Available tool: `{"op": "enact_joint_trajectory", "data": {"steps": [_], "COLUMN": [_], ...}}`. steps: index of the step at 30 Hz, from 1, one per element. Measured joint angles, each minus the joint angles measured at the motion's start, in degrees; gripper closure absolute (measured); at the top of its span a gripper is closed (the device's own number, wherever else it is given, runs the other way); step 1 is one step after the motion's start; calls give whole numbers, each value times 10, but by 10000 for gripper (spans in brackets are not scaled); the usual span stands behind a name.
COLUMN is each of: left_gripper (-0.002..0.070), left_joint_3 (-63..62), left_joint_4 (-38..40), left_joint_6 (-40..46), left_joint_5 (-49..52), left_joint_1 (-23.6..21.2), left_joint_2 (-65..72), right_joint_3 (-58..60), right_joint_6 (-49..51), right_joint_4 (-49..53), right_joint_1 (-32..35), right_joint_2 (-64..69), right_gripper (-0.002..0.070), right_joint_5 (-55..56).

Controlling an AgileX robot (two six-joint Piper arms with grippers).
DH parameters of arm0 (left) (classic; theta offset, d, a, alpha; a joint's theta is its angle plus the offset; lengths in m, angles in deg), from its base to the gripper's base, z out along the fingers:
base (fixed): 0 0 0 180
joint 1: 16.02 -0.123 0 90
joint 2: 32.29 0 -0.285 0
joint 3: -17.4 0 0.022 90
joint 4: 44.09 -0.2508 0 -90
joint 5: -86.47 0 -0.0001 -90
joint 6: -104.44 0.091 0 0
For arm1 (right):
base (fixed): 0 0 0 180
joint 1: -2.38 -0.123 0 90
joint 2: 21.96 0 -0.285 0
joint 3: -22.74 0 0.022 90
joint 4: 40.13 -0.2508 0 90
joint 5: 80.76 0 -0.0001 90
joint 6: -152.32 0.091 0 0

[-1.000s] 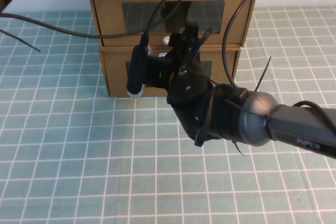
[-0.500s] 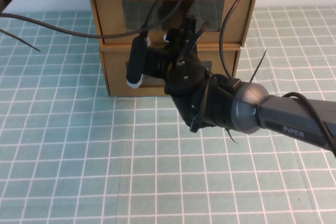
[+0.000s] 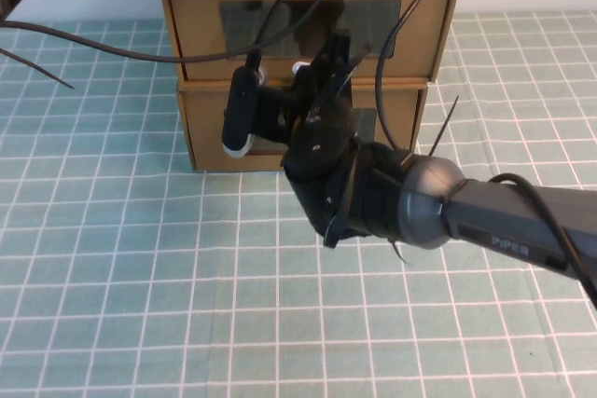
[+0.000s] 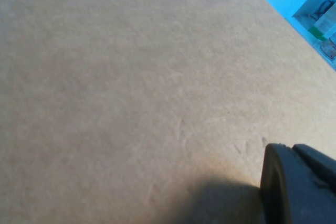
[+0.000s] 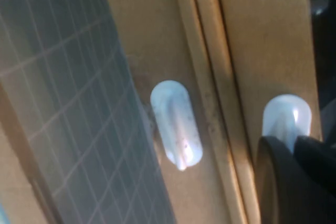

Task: Open the shoe box
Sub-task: 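Pull the top drawer of the cardboard box fully open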

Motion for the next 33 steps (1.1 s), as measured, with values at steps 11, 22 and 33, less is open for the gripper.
{"op": "enact_joint_trajectory", "data": {"steps": [11, 22, 33], "left_gripper": [680, 680, 680], "left_joint_3": [-1, -1, -1], "left_joint_4": [8, 19, 21], "left_joint_6": [0, -1, -1], "left_joint_5": [11, 16, 15], "left_joint_1": [-13, -16, -16], "left_joint_2": [2, 2, 3], "right_joint_3": [84, 209, 211], "right_joint_6": [34, 71, 100], "right_joint_4": [2, -23, -54], "right_joint_1": [-56, -128, -133], "right_joint_2": [-44, -127, -133], "right_gripper": [663, 661, 566], "right_joint_5": [-52, -80, -90]}}
